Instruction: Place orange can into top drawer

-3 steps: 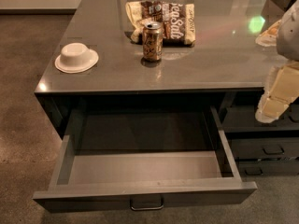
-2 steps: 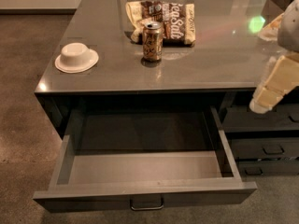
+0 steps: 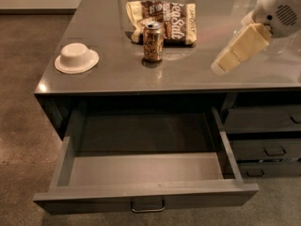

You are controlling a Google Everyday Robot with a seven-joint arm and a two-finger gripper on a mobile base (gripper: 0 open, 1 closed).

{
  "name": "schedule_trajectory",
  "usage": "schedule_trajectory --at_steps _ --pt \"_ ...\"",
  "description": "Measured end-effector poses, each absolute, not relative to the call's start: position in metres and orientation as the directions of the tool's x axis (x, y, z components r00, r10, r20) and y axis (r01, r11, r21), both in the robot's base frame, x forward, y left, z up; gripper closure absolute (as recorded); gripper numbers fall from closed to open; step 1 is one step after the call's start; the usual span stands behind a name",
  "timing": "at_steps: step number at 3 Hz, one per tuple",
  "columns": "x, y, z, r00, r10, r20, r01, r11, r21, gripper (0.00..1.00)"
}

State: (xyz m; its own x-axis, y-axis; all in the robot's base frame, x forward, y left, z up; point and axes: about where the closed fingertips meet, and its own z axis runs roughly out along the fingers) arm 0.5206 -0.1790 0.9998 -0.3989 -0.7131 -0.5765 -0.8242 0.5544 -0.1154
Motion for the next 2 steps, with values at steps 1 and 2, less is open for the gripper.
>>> schedule_trajectory --at_steps 1,2 --pt "0.556 -0.137 1.009 -0.45 -0.595 -0.666 -0.776 0.629 -0.038 0.0" --pt "0.585 -0.092 1.024 -0.517 -0.441 -0.734 -0.712 0.698 0.082 0.0"
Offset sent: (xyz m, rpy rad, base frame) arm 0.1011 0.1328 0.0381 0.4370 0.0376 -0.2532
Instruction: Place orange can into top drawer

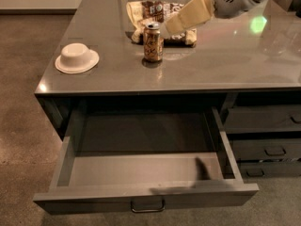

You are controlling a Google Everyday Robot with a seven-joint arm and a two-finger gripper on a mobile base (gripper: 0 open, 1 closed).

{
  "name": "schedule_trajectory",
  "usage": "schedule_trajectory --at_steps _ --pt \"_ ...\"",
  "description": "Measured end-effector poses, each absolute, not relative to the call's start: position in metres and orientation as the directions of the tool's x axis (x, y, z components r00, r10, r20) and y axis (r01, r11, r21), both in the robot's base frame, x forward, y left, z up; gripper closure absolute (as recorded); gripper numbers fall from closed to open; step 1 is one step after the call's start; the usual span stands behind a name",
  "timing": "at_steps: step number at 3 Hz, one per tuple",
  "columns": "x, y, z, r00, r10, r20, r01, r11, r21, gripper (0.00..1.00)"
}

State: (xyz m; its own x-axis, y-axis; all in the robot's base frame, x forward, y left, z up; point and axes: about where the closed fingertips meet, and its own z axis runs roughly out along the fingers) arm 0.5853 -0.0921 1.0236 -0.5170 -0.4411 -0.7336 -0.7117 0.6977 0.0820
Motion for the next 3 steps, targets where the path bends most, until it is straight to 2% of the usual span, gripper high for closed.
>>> schedule_trajectory --at_steps 2,3 --pt "0.591 -0.09 1.025 -0.5 -0.395 -0.77 -0.704 0.704 0.097 0.0" --pt "0.621 -0.076 1.02 -0.452 -0.299 -0.841 -0.704 0.698 0.13 0.0"
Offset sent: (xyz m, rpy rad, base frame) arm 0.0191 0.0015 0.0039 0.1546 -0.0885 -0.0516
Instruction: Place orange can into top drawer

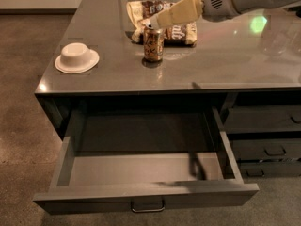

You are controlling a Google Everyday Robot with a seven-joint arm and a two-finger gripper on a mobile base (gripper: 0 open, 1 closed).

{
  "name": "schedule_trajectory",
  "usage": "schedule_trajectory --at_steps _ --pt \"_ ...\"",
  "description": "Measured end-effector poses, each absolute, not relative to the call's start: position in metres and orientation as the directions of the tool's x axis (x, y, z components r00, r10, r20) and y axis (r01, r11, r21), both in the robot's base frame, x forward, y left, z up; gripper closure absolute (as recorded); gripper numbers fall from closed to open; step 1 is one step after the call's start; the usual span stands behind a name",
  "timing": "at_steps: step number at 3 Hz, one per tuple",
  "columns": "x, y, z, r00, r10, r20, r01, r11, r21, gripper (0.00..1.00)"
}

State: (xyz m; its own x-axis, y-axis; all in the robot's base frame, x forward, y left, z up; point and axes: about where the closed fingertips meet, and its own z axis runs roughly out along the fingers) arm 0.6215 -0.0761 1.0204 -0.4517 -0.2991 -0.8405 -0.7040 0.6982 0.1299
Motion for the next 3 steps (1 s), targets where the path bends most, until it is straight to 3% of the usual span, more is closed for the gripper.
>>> schedule_trajectory --at_steps 2,3 --pt "0.708 -0.056 0.987 -0.382 -0.179 -0.907 -0.692 0.705 0.152 0.0" --pt "0.735 -0.051 0.968 -0.388 -0.179 -0.904 -0.649 0.749 0.13 0.0"
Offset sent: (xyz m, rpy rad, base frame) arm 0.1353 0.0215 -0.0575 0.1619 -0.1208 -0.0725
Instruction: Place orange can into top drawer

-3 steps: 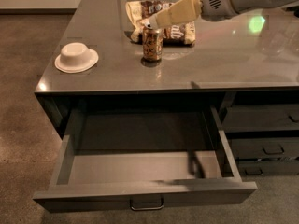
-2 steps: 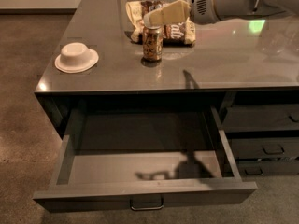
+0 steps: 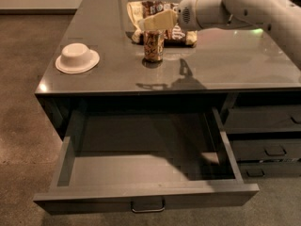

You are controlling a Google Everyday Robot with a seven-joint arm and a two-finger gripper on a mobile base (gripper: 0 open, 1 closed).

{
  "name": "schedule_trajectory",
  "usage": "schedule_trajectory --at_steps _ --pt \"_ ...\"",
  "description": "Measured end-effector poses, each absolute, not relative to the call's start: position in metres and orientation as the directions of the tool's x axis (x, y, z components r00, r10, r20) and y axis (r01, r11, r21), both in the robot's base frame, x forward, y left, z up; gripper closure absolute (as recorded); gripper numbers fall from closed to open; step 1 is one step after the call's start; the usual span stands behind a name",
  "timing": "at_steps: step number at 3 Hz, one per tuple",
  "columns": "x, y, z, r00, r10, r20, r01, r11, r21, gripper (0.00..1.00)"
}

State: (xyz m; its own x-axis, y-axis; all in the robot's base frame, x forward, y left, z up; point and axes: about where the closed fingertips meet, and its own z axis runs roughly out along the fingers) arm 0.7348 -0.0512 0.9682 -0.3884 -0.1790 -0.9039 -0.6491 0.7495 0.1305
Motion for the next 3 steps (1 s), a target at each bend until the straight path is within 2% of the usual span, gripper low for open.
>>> schedule_trajectory --at_steps 2,3 --pt "0.764 -0.019 0.942 -0.392 -0.222 -0.893 -0.629 0.773 0.084 0.0" --pt "0.771 0.001 0.932 -0.396 -0.257 -0.882 -0.642 0.764 0.066 0.05"
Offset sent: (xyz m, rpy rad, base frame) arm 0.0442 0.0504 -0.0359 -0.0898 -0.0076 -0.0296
